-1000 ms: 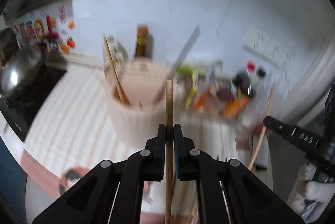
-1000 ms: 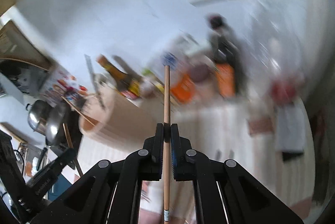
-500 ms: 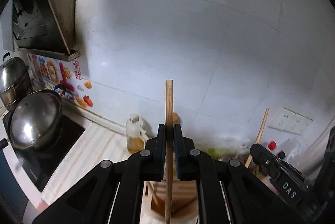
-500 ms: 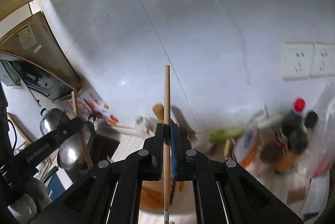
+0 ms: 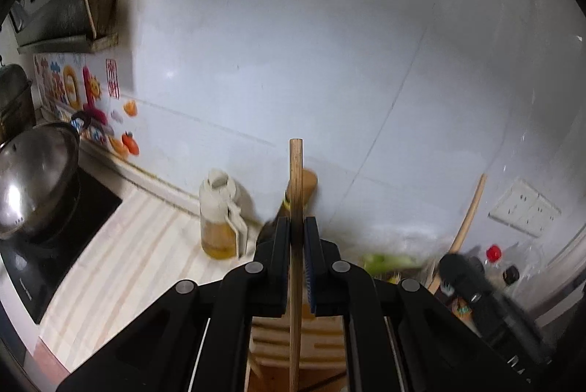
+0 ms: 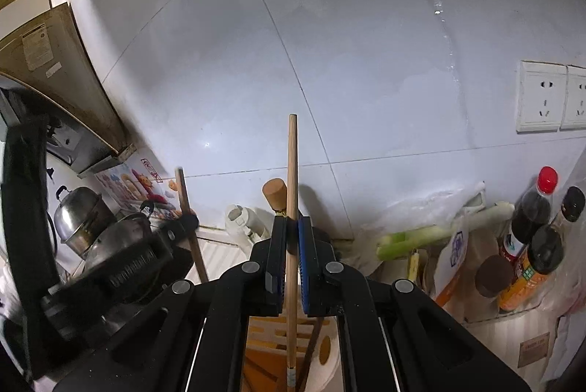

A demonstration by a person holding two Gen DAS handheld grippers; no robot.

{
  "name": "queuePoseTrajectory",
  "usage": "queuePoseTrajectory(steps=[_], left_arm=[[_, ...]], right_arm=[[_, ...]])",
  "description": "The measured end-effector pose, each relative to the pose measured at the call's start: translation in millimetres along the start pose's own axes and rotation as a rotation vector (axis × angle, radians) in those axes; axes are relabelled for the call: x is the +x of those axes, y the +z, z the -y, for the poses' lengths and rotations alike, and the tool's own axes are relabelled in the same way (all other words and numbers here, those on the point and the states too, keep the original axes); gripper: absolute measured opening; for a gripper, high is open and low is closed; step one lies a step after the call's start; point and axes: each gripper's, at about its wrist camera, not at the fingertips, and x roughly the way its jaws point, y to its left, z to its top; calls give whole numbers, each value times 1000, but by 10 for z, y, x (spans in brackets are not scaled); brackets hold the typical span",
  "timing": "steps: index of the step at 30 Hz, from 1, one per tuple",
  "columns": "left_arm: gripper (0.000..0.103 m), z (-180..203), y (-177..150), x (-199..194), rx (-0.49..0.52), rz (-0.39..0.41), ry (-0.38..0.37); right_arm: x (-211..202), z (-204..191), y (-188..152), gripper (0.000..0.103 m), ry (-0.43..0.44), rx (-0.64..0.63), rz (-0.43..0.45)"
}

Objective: Organize utensils
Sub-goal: 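Lower both chopsticks into the holder and open both tools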

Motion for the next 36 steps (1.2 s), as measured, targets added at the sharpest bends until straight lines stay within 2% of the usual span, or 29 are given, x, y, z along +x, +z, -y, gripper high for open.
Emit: queuePoseTrajectory(steps=[6,10,16,21,31,34,35,36], left_arm=[[5,7,-153,-138,22,-13,1],[5,-6,-209,-275,25,5,6],[5,29,-58,-315,38,62,11],[5,33,2,-204,67,70,23],[5,-51,-132,-89,65,2,-3],[11,-54,-136,-189,56,-14,-15],[14,-61,-131,-239,49,-19,-21],[29,-65,-127,-297,47,-15,-11]], right_arm=[[-203,89,-75,6,13,5,12],[-353,143,-138,6,16,24,28],[-408,43,-105,6,-13,-23,117],[-367,-60,-103,6,-36,-88,174],[-247,-95,-282,7,-4,-149,125],[-227,-65,-302,7,20,-135,54],[-232,-44,-307,11,28,-124,30],[-248,-21,-311,23,33,-112,12]])
